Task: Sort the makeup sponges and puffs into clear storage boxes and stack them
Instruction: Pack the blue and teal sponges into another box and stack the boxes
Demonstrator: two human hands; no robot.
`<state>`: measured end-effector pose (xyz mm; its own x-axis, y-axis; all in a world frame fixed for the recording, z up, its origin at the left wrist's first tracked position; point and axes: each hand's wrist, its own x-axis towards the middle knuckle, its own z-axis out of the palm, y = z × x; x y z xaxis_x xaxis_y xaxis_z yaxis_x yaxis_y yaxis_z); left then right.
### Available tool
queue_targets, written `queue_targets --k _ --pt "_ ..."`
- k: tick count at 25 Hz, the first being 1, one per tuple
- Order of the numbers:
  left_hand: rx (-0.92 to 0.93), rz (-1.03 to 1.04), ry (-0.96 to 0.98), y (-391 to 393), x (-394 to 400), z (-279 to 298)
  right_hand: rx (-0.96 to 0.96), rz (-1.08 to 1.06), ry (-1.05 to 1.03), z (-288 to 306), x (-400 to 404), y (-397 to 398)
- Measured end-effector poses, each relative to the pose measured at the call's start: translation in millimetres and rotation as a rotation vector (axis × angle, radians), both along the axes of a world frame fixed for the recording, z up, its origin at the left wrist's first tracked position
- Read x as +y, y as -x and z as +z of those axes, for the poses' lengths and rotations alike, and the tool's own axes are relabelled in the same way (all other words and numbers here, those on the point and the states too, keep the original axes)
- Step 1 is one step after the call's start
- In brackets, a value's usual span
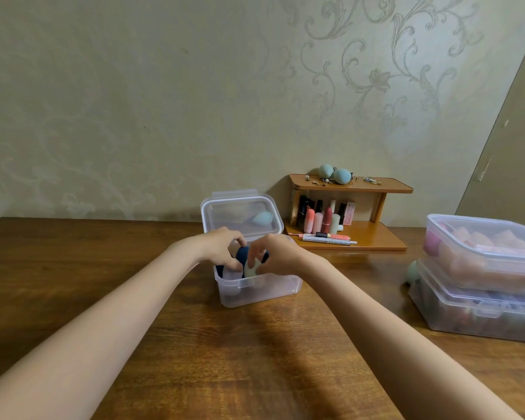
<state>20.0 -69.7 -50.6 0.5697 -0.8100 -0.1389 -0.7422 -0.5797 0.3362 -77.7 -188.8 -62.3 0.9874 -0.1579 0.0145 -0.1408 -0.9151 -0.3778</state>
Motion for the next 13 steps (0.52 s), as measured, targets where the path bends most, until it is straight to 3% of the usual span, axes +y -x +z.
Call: queue_targets --k 5,7,9,11,13 --pt "-0.133 0.078 0.005 9.0 -9.0 -10.2 0.012 -0.010 0.136 -0.3 6.9 -3.1" --pt "-0.189 0.100 0.011 13.6 -12.6 -13.3 0.009 -0.020 0.101 13.2 2.3 7.3" --pt "-0.230 0.103 -0.024 13.8 -15.2 -12.8 -0.150 -0.174 0.118 32.8 -16.1 21.1" --pt "-0.238 0.113 -0.057 14.5 -17.7 -11.8 -0.229 -0.416 0.307 43.5 -50.7 40.4" --pt "-0.244 0.127 -0.089 15.4 -20.4 -11.5 0.040 -0.602 0.555 35.0 -89.8 60.3"
